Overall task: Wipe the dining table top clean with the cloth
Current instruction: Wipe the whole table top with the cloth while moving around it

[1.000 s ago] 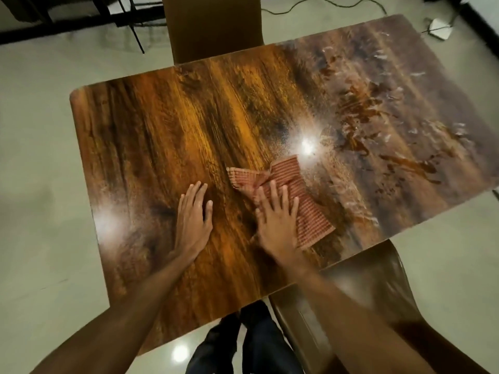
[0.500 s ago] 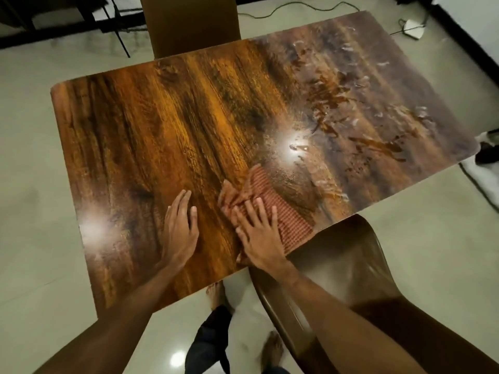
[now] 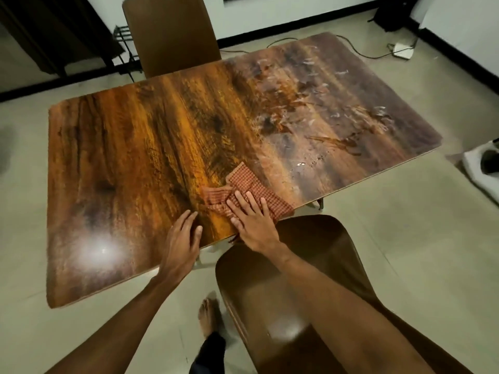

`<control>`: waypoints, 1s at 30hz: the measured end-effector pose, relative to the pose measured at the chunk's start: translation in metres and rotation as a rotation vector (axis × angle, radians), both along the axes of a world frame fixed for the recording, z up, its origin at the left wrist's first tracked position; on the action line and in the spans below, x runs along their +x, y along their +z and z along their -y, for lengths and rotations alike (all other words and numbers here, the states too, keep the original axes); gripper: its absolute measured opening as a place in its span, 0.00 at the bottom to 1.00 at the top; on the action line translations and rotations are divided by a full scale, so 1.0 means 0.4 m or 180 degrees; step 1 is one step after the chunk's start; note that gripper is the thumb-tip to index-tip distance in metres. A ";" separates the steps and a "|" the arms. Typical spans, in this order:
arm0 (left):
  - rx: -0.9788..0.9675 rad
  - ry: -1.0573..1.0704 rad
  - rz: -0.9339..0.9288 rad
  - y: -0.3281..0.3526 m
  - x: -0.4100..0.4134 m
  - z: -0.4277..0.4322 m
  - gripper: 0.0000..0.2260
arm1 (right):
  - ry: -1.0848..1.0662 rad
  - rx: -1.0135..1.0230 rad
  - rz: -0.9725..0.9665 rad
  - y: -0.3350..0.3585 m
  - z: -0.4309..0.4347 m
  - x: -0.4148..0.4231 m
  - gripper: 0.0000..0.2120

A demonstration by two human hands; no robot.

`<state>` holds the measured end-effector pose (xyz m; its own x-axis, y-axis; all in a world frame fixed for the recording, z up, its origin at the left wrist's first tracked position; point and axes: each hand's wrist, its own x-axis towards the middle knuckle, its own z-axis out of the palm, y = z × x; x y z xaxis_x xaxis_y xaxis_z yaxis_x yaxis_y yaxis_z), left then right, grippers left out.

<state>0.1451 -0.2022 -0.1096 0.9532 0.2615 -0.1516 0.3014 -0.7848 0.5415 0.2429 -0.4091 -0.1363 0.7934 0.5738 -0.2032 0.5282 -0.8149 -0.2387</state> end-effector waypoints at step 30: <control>0.0133 0.0910 -0.0089 0.000 0.200 0.419 0.24 | 0.0686 0.0098 -0.0220 -0.015 0.350 0.465 0.26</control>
<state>0.2250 -0.3697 -0.1097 0.8355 0.5256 -0.1602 0.5280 -0.6873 0.4988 0.4290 -0.5492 -0.1421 0.6365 0.7354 -0.2327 0.6709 -0.6767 -0.3033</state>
